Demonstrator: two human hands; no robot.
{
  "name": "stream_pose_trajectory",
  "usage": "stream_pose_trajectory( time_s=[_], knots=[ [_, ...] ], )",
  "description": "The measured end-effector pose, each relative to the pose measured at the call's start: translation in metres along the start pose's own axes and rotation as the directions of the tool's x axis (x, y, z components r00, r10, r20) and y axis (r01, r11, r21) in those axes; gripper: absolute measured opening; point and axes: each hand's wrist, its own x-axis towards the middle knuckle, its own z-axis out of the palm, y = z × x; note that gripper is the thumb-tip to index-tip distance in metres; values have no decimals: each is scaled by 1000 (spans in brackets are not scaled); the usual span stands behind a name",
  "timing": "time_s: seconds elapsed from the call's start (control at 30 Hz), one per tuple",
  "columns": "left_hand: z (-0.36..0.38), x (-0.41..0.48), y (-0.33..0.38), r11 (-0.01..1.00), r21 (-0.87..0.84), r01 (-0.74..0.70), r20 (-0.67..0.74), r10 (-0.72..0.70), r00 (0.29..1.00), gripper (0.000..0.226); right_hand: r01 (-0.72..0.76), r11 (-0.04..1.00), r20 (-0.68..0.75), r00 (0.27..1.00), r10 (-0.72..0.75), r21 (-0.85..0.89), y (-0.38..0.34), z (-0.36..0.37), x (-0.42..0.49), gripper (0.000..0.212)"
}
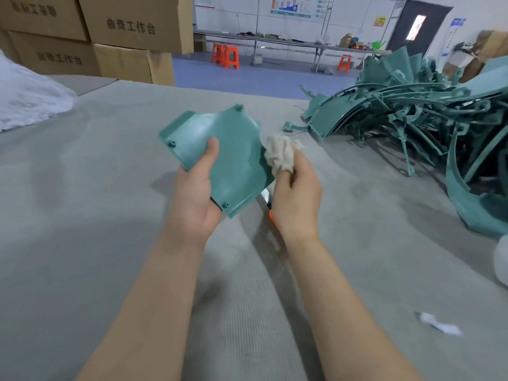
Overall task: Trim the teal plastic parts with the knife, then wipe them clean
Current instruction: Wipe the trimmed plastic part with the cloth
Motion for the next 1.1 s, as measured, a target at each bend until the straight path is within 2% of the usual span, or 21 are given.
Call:
stream_pose_trajectory(
  time_s=[0.03,0.1,0.17,0.2,0.23,0.3,0.37,0.43,0.53,0.63,0.73,0.8,0.87,0.93,0.97,1.03,1.1],
  knots=[
    [0,0,0,997,68,-42,-41,45,998,23,-90,995,-57,994,92,32,3,-2,4,29],
    [1,0,0,982,161,-102,-73,115,991,18,-270,951,-201,934,296,150,10,-14,15,23],
    [2,-2,1,973,191,-128,-44,139,989,12,-354,874,-264,855,447,332,15,-27,22,24],
    [3,-3,2,972,195,-130,-30,139,990,10,-374,846,-251,839,484,381,15,-31,23,23],
    [5,-4,2,971,199,-131,-18,137,990,9,-396,828,-202,843,499,397,14,-31,23,21],
    [7,-7,1,967,222,-125,29,122,992,11,-445,766,24,871,491,465,9,-24,19,14],
    [6,-10,3,964,245,-104,134,72,988,19,-496,638,227,859,458,589,4,-16,17,7],
    [4,-13,7,969,237,-64,252,2,968,23,-502,574,199,838,509,647,5,-18,20,12],
    [2,-18,9,966,257,16,366,-112,924,15,-507,573,62,781,621,643,16,-30,29,25],
    [3,-21,10,954,298,27,438,-162,884,20,-536,594,-15,735,678,600,34,-38,35,21],
    [1,-23,18,936,351,1,468,-176,866,21,-544,650,-97,722,685,531,49,-41,40,23],
    [-3,-24,26,939,342,-19,431,-139,892,23,-529,706,-162,735,659,472,57,-44,42,24],
    [-8,-20,38,972,230,-42,328,-37,944,19,-503,788,-274,750,602,355,66,-51,44,16],
    [-14,-15,53,993,45,-113,186,103,977,26,-478,867,-368,788,494,140,72,-61,44,5],
    [-16,-13,57,984,-3,-176,98,176,980,29,-480,877,-341,830,443,-30,73,-64,43,4],
    [-17,-10,57,960,-7,-281,-77,279,957,25,-443,790,-114,891,439,-424,68,-62,38,22],
    [-14,-9,55,944,30,-328,-148,329,933,19,-378,656,53,841,538,-653,50,-55,31,41]
  ],
)
